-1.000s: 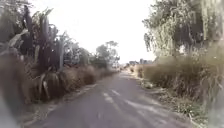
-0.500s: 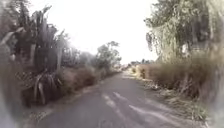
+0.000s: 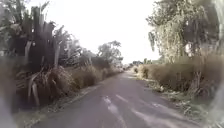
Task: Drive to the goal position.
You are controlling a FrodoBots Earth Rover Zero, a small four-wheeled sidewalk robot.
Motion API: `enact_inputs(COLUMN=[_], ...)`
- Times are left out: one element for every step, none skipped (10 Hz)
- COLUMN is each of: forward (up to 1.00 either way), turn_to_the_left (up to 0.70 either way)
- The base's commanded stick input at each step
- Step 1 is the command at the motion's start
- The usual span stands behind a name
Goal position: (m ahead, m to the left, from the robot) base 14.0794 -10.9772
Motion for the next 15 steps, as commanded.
enact_inputs(forward=[0.5, 0.5, 0.5, 0.5, 0.5, 0.5, 0.5, 0.5, 0.5, 0.5, 0.5, 0.5, 0.5, 0.5, 0.5], turn_to_the_left=[-0.27, -0.49, -0.49, -0.49, -0.49, -0.49, -0.49, -0.49, -0.49, -0.49, -0.49, -0.49, -0.28, 0.01, 0.01])
